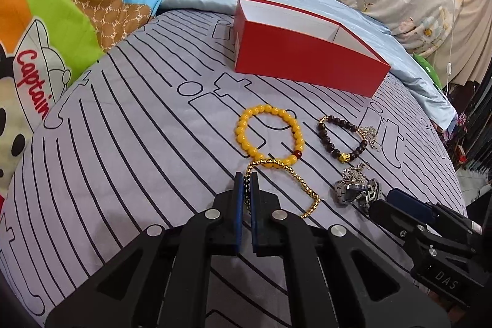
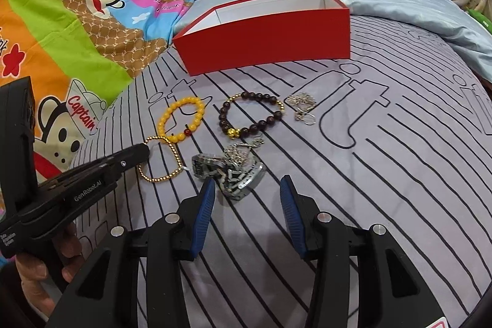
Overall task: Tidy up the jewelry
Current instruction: 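Grasp the gold bead chain with left tool while right tool grasps the silver pendant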
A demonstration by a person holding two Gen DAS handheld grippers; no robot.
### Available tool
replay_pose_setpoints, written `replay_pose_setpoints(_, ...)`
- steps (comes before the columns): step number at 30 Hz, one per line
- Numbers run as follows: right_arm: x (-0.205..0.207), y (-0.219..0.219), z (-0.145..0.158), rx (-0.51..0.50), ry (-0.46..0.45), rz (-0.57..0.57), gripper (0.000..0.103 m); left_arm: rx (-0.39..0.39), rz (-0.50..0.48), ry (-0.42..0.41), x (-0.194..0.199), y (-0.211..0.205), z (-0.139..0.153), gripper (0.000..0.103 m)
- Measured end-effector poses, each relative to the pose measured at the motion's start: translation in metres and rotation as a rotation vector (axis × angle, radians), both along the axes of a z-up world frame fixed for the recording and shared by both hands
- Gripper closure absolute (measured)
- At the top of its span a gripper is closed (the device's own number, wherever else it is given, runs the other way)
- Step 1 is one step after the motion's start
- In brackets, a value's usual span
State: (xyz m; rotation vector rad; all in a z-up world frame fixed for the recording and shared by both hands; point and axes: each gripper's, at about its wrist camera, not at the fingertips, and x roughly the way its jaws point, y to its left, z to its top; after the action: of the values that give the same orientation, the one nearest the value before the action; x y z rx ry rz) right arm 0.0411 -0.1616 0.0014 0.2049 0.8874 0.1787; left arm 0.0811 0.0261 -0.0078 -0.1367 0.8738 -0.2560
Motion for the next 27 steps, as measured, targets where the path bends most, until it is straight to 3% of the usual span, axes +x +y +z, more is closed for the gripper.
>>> replay_pose_setpoints(9, 0.014, 0.014, 0.014, -0.002, -0.048, 0.026, 0.059, -0.004, -0.005, 0.007, 0.001, 0.0, -0.001, 0.099)
replay_pose_setpoints(15, 0.025, 0.021, 0.002, 0.013, 0.011, 0.059, 0.059, -0.004, -0.005, 0.007, 0.001, 0.0, -0.001, 0.099)
replay_pose_setpoints(27, 0.019, 0.027, -0.002, -0.029, 0.015, 0.065, 0.064, -0.004, -0.005, 0.007, 0.001, 0.0, -0.001, 0.099)
